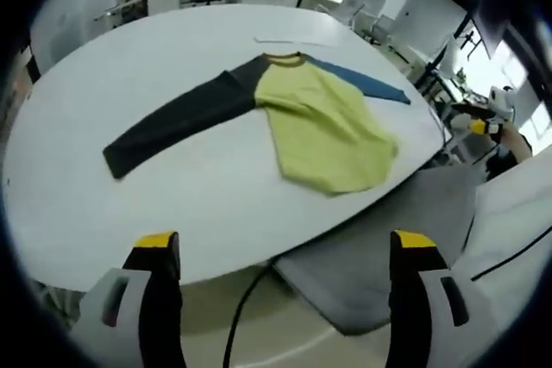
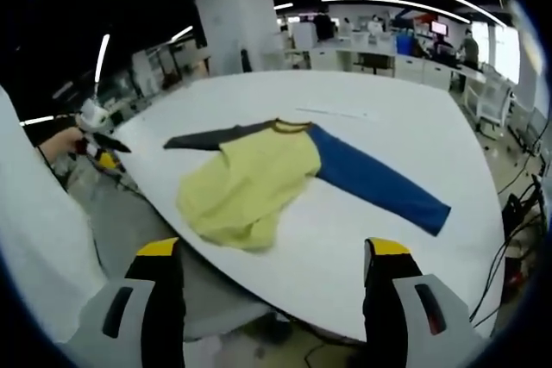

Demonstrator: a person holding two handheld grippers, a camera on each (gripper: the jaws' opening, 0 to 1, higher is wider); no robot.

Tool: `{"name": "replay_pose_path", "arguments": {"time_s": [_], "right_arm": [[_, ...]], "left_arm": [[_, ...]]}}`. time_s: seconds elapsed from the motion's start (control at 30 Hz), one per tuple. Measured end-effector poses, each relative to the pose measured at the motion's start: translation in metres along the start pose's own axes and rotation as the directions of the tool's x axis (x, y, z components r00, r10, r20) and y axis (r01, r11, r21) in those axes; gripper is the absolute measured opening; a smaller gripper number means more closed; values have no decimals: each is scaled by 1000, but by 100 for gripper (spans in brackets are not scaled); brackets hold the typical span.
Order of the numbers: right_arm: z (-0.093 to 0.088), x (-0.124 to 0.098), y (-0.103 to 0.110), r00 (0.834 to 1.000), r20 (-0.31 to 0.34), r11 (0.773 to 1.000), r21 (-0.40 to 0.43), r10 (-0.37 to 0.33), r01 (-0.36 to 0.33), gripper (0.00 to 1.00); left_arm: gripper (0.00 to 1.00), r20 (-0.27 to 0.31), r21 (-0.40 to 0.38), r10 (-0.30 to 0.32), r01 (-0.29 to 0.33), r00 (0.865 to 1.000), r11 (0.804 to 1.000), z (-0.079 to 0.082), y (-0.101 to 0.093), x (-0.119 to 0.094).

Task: Fold the garment on the visible template until the final outline fits inside the template.

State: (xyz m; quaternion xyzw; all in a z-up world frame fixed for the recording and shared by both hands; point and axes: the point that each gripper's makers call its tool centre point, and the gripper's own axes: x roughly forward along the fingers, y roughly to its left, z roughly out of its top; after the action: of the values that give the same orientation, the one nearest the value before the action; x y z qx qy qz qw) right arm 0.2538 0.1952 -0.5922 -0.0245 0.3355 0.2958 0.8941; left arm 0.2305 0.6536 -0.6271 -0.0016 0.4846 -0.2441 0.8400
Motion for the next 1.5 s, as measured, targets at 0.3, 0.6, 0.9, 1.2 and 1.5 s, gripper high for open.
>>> {"name": "replay_pose_path", "arguments": {"time_s": [0.3, 0.6, 0.9, 1.2, 1.5], "right_arm": [[-5, -6, 2, 1000, 4, 1000, 4, 0, 0, 86], [-9, -16, 9, 1000, 3, 1000, -5, 11, -11, 84], [-10, -11, 17, 1000, -2, 1000, -6, 29, -29, 84], [-12, -11, 16, 999, -11, 999, -3, 32, -32, 85], [-16, -6, 17, 998, -35, 999, -6, 49, -49, 82]], "left_arm": [[99, -6, 15, -5, 5, 1000, 1000, -5, -8, -11], [99, -22, 14, -15, 16, 1000, 1000, -16, -15, -21], [99, -33, 16, -21, 22, 999, 1000, -16, -21, -15], [99, -31, 28, -20, 20, 999, 999, -11, -20, -16], [99, -55, 54, -33, 36, 998, 998, -10, -23, -11]]}}
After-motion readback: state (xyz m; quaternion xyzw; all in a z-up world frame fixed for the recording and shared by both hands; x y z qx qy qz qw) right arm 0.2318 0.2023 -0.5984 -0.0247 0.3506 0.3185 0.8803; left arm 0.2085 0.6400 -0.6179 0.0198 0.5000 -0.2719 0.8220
